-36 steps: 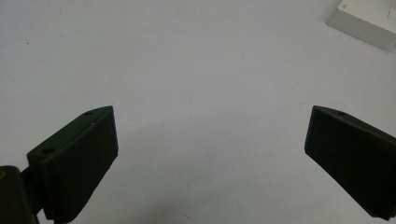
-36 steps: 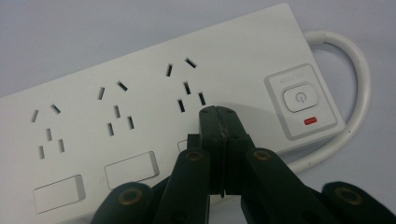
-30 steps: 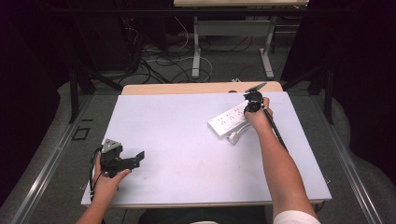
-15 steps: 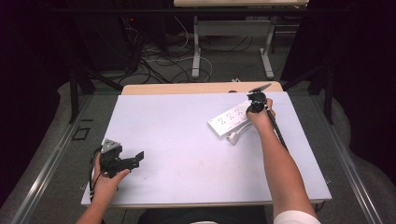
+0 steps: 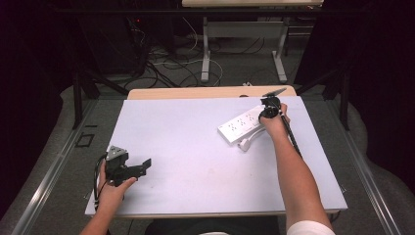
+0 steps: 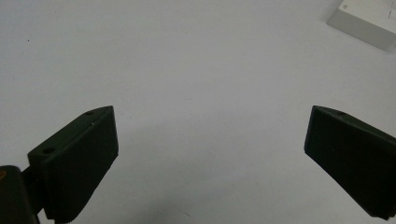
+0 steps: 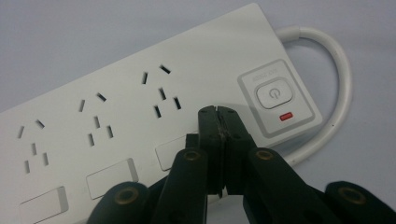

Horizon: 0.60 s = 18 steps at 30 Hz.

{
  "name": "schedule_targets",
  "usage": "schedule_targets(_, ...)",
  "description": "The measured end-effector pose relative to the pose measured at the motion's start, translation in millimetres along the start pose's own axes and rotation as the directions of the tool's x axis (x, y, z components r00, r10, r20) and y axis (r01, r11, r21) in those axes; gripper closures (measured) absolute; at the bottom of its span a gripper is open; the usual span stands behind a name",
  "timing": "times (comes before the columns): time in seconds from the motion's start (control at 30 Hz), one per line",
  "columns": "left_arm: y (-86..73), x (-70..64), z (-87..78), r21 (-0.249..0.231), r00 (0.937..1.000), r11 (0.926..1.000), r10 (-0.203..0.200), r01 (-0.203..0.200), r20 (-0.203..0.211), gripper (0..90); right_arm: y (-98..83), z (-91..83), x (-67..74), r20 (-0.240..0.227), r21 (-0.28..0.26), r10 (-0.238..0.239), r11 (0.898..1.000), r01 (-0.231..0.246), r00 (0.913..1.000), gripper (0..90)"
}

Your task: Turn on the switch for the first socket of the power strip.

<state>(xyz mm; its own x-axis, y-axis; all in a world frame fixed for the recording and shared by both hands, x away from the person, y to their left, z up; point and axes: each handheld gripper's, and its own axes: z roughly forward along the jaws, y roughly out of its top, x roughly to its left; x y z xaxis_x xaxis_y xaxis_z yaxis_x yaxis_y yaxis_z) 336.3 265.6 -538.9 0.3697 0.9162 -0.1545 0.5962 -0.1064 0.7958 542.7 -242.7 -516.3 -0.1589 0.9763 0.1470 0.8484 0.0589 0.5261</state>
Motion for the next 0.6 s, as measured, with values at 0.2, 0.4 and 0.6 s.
schedule_targets(0.2,0.0,-0.1,1.1,-0.002,1.0,1.0,-0.003,0.003,0.0,3.0,0.8,-0.1,1.3,0.017,-0.003,-0.026,1.0,0.026,0.9995,81.5)
schedule_targets(0.4,0.3,-0.6,1.6,0.0,1.0,1.0,-0.002,0.002,0.0,3.0,1.3,-0.8,5.2,0.048,-0.022,-0.076,0.997,0.077,0.996,74.0)
schedule_targets(0.6,0.2,-0.3,1.4,-0.003,1.0,1.0,-0.005,0.005,-0.001,3.1,3.1,-4.4,4.0,0.064,-0.06,-0.084,0.994,0.088,0.9944,64.5)
